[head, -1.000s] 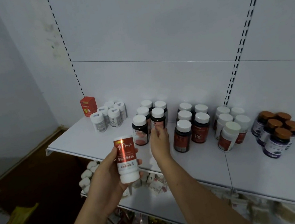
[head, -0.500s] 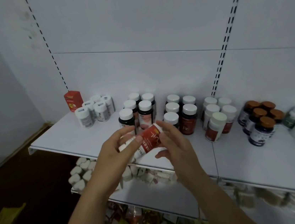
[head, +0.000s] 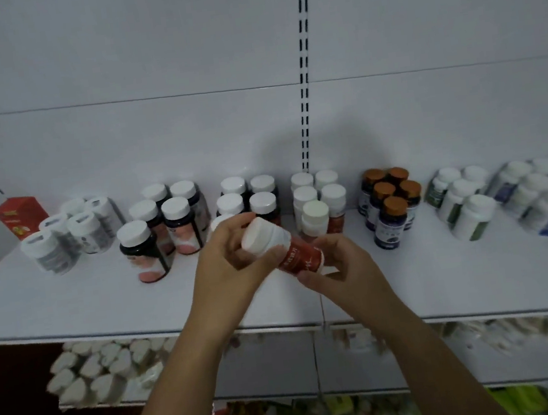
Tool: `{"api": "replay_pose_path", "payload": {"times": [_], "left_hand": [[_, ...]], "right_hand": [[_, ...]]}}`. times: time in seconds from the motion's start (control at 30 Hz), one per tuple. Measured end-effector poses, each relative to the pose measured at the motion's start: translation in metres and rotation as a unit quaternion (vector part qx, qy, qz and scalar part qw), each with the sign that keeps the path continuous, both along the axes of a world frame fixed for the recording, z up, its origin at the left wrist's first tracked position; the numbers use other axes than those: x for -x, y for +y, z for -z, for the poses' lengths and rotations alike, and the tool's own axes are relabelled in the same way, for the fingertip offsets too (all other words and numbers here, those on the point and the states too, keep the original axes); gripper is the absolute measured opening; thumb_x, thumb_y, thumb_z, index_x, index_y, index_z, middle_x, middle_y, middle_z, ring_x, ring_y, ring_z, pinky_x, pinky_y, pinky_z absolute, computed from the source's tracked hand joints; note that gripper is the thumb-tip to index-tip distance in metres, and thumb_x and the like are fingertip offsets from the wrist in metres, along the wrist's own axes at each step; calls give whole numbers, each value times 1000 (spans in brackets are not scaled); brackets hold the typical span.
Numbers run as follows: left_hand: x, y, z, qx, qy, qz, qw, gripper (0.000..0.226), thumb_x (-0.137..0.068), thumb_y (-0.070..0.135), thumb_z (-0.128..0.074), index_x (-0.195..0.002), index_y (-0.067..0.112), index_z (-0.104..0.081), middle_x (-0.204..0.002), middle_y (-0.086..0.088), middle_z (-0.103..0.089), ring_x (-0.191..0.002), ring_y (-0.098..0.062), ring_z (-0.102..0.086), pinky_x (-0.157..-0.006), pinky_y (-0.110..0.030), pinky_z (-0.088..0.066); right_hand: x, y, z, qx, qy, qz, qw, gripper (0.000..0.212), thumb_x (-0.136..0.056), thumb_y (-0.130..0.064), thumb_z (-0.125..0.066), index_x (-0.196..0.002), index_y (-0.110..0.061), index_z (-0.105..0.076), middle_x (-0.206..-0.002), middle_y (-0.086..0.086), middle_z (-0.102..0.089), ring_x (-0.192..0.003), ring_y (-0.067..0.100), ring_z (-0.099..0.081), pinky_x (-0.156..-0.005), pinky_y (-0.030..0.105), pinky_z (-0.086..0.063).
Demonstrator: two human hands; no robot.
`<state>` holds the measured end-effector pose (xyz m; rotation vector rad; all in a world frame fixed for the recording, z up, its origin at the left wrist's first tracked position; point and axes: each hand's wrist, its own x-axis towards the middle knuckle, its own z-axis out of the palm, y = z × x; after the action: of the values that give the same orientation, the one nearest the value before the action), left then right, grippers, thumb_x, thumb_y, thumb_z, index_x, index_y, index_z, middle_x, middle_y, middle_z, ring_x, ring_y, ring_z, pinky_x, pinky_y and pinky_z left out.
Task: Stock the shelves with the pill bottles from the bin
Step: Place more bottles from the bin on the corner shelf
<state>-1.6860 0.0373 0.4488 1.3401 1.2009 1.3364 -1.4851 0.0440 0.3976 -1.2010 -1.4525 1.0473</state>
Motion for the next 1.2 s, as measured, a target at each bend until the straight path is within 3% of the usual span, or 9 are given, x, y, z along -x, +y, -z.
{"api": "replay_pose_path", "payload": {"times": [0.1,0.27,0.37,0.5,0.63,0.7,0.87,1.07,1.2], "left_hand": [[-34,14,5,-11,36,36,999,58,-80,11,-90,-129,27,-64,-115,17,-75,-103,-6,-72,-86,-23,-59],[-84,32,15,-15,60,72,995,59,-79,15,-91,-131,25,-64,-117,17,-74,-105,0,-70,-86,-21,-57],[-101,41,23,-9,54,89,995,65,-81,16,-90,-137,26,-60,-123,14,-73,-110,-2,-70,-85,-20,-58],[-106,47,35,20,47,110,993,63,-88,2,-81,-142,24,-56,-129,7,-70,-112,-9,-72,-91,-27,-60],[-98,50,53,7,99,48,994,40,-95,6,-73,-131,24,-65,-119,4,-73,-102,-14,-73,-90,-23,-57],[-93,50,61,7,111,20,994,29,-96,8,-72,-120,23,-68,-113,3,-74,-99,-12,-72,-86,-20,-55],[-84,48,70,55,110,38,992,31,-99,13,-69,-127,25,-66,-119,12,-73,-103,-2,-70,-85,-15,-53],[-79,45,79,88,112,82,986,51,-101,32,-68,-148,41,-50,-137,24,-62,-122,9,-59,-87,-9,-52],[-79,45,79,91,133,94,983,56,-102,32,-66,-152,43,-42,-136,30,-57,-121,14,-55,-84,-2,-47]], "right_hand": [[-29,0,5,-22,-67,18,997,46,-85,-30,-86,-123,-38,-62,-119,-21,-69,-113,3,-64,-90,31,-56],[-62,4,6,-49,-99,40,993,40,-88,-35,-82,-123,-37,-63,-116,-23,-70,-108,0,-64,-85,20,-46],[-79,11,15,-30,-92,51,994,46,-87,-35,-82,-129,-36,-62,-117,-21,-71,-108,1,-66,-87,24,-50],[-94,22,31,0,-62,72,996,47,-88,-28,-80,-132,-35,-62,-117,-16,-73,-108,7,-69,-92,40,-59],[-90,33,42,17,-75,95,993,48,-92,-21,-77,-129,-39,-53,-117,-24,-64,-107,-7,-61,-85,12,-49],[-83,39,46,28,-84,92,992,46,-93,-21,-76,-128,-39,-52,-116,-25,-62,-106,-11,-59,-82,8,-47],[-68,61,56,14,-140,109,984,40,-95,-25,-69,-131,-30,-53,-128,-8,-63,-117,9,-62,-102,38,-54],[-62,74,50,-9,-143,129,981,34,-96,-17,-69,-128,-24,-59,-122,-6,-66,-110,9,-61,-94,27,-50],[-58,77,51,-4,-136,117,984,36,-96,-20,-71,-130,-25,-59,-123,-6,-68,-112,9,-63,-95,26,-50]]}}
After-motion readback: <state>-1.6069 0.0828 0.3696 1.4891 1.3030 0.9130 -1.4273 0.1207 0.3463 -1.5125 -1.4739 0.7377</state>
